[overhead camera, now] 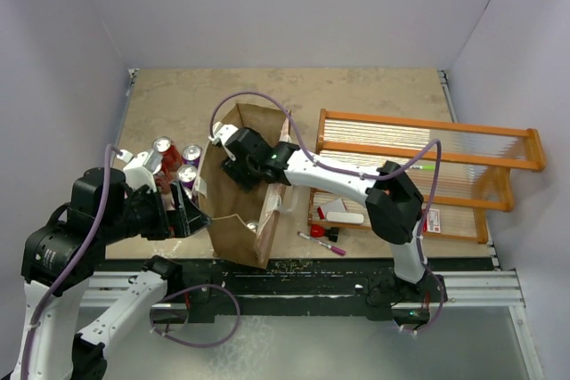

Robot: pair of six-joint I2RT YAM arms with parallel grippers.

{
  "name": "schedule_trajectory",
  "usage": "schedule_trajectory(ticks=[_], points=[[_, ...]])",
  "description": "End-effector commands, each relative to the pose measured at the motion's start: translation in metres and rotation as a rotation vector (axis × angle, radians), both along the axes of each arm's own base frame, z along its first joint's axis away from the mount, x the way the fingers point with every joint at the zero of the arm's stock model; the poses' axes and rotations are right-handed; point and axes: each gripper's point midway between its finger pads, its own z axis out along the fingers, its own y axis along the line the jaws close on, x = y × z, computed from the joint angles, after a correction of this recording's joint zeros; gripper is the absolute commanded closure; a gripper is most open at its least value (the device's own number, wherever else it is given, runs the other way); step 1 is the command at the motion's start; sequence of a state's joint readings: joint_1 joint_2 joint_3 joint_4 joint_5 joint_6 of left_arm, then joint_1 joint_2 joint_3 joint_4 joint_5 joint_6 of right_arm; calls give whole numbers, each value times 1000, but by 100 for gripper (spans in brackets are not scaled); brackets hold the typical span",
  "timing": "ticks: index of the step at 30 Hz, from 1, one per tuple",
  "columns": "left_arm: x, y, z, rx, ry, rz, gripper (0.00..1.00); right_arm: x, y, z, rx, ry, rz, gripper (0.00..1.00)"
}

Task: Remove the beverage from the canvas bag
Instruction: Adjust the drink in the canvas bag.

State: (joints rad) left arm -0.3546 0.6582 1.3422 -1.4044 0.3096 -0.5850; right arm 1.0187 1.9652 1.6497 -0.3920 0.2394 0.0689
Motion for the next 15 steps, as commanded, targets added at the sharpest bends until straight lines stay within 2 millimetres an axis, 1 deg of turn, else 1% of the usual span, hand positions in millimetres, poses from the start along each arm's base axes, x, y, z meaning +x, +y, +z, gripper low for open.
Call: schedule_trajectory(ticks=[1,4,6,8,9,12,15], points=[[8,-3,15,-22,-18,18,1,23,11,39,59,-147,-4,100],[16,-5,23,-20,-23,20,1,15,9,20,44,-96,7,100],[24,-7,31,-7,-36,15,1,12,6,8,29,-74,7,100],[34,-6,41,9,-59,19,1,10,3,1,17,-64,2,95],[38,-6,46,17,-74,23,1,9,2,0,14,-61,2,90],[50,-6,59,27,-124,30,1,7,-1,1,10,-60,5,57],[59,-8,66,29,-150,29,1,6,-2,9,19,-64,7,32]])
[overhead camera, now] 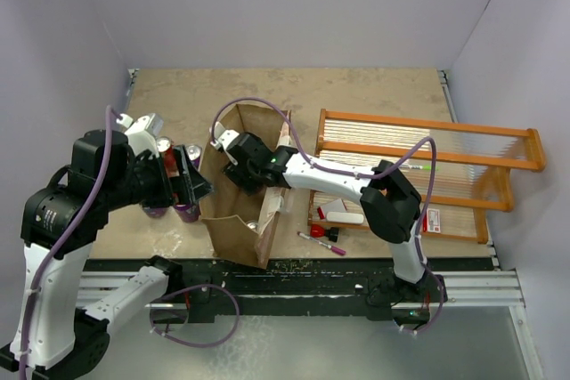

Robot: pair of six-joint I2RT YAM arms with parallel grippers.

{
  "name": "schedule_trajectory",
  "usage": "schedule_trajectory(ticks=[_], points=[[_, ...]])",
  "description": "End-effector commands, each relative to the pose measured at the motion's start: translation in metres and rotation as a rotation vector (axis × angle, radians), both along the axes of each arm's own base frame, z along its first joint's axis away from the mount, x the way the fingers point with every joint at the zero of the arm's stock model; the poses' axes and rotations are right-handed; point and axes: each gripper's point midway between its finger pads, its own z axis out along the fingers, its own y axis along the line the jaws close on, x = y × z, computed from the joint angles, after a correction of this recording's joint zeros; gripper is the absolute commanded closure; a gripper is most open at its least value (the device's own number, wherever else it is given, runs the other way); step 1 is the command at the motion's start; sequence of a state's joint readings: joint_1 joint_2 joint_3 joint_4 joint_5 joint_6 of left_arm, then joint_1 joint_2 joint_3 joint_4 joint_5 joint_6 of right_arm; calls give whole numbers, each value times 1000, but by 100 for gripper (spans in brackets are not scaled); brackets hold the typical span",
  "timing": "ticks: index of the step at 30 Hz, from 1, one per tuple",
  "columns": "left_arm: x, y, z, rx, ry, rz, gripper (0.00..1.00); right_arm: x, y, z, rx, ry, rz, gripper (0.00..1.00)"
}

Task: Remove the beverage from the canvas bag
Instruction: Adjust the drink in the canvas bag, then take out the drink from the canvas bag.

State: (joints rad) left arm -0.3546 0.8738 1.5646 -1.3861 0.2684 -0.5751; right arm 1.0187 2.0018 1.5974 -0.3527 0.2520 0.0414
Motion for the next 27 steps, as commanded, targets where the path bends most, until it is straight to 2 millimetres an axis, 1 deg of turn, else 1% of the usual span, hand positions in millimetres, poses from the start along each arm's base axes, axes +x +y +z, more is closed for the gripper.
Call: schedule_trajectory(ticks=[1,4,7,10,12,16,20,22,25,26,27], points=[[18,0,24,8,-116,2,1,5,4,45,86,-72,-6,26],[25,-2,29,12,-137,-6,1,6,-1,63,101,-88,-25,13],[33,-2,34,25,-158,-8,1,2,2,89,161,-95,-12,1],[43,-4,38,33,-176,-7,1,-1,0,116,192,-104,-13,0],[51,-7,41,31,-192,-11,1,-1,-2,138,214,-125,-16,0],[67,-12,46,34,-215,-15,1,-4,-9,191,285,-181,-9,0],[83,-18,44,42,-220,-27,1,-1,-30,251,344,-302,-39,0],[90,-23,40,40,-208,-39,1,-1,-43,279,380,-382,-45,0],[100,-30,32,33,-193,-52,1,-1,-68,313,423,-504,-88,0],[103,-31,30,32,-190,-54,1,-2,-81,325,437,-546,-107,0],[106,-33,29,30,-191,-55,1,-2,-89,330,436,-582,-121,0]])
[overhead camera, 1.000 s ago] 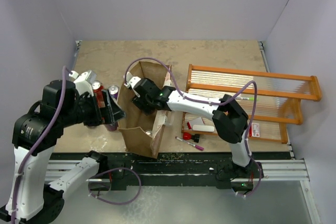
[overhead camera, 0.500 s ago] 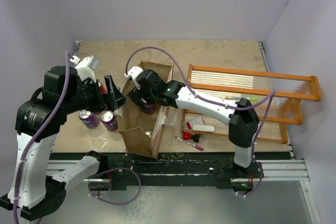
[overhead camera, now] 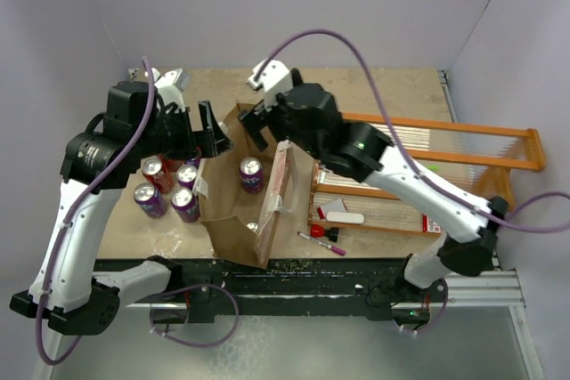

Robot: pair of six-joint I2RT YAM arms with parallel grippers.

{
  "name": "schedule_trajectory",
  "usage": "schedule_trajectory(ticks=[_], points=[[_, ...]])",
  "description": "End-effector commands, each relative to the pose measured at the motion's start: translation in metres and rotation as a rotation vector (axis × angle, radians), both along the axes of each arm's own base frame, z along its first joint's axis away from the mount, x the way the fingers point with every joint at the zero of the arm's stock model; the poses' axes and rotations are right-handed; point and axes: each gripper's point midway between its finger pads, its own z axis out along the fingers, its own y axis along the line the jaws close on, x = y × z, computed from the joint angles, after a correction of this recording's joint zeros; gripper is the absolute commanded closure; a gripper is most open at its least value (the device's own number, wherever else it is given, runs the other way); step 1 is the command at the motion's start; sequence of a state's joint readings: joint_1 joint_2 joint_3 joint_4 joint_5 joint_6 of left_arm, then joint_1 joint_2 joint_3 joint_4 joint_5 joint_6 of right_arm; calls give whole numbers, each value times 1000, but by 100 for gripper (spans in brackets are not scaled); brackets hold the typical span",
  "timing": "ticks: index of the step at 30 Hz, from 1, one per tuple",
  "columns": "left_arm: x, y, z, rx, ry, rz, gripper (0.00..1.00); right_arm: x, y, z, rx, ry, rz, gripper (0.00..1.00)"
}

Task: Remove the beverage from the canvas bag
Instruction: Take out the drink from the canvas bag.

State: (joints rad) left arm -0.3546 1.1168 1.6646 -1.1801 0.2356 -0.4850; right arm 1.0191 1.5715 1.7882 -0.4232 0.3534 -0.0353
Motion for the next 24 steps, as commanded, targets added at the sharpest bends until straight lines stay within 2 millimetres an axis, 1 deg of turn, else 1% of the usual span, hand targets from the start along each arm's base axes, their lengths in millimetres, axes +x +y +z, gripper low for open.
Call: schedule_trajectory(ticks=[1,4,5,9,11,13,15,17,19,22,24], points=[[18,-10,9,-24,-77,-32,1,6,-52,63,73,-218,-138,0],[25,-15,1,-32,-73,-47,1,8,-81,84,110,-307,-218,0],[28,-18,-4,-35,-66,-52,1,9,-90,93,134,-343,-246,0],[36,-28,-22,-51,-50,-89,1,10,-127,115,196,-437,-340,0],[39,-30,-35,-27,-12,-88,0,8,-142,134,256,-459,-363,0],[41,-33,-42,-7,7,-93,4,3,-154,156,300,-490,-371,0],[45,-36,-46,10,8,-79,8,-3,-162,173,321,-526,-360,0],[51,-39,-55,35,19,-55,13,-8,-166,181,323,-554,-350,0],[54,-48,-67,76,38,-54,18,-10,-171,185,326,-574,-358,0],[59,-66,-89,165,80,-46,19,-13,-177,187,339,-592,-368,0],[60,-71,-105,203,126,-34,19,-16,-179,190,350,-592,-363,0]])
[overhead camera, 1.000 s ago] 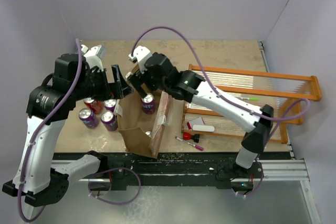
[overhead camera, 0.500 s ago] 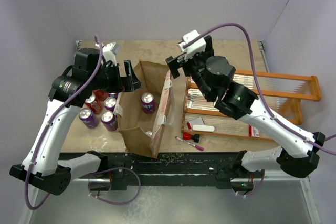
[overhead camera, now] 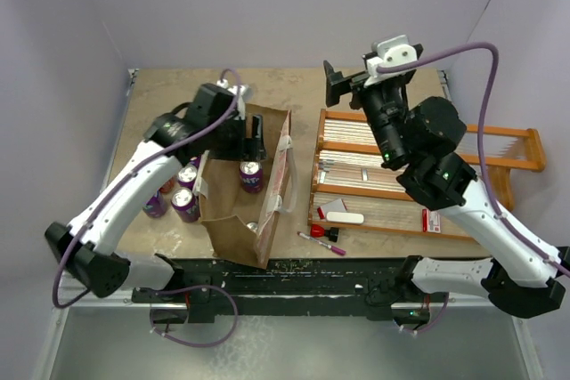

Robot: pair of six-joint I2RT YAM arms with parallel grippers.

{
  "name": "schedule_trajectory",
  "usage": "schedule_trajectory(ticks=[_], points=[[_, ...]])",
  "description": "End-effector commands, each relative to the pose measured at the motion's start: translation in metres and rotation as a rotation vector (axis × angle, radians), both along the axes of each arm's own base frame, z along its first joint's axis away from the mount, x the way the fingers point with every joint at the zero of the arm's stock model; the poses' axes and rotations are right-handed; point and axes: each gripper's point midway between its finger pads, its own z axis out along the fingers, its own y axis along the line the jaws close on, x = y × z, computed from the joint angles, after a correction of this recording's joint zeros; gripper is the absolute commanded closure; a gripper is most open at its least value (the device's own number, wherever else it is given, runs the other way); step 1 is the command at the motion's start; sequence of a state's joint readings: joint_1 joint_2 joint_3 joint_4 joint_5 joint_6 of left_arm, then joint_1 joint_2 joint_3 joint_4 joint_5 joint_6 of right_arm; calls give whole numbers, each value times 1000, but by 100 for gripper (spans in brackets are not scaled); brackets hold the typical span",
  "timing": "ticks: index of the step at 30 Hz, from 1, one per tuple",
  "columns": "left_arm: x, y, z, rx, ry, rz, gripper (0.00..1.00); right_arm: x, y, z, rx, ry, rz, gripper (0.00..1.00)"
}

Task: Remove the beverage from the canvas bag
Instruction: Take out the drink from the canvas bag.

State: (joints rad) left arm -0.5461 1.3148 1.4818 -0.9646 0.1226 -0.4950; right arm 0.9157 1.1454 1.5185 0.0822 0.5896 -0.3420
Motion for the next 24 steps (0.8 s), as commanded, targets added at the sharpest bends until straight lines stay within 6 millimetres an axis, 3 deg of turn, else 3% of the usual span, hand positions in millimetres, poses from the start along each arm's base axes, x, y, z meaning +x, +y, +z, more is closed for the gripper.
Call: schedule_trajectory(ticks=[1,7,19,24], points=[[17,-9,-22,96,15,76,19,-11,-15,30,73,-78,-4,0],[18,3,-61,175,52,150,13,-21,-20,21,55,-76,29,0],[52,-16,-120,304,137,100,11,-22,-24,22,16,-129,13,0],[53,-13,-130,327,149,114,9,-24,-27,19,6,-120,8,0]])
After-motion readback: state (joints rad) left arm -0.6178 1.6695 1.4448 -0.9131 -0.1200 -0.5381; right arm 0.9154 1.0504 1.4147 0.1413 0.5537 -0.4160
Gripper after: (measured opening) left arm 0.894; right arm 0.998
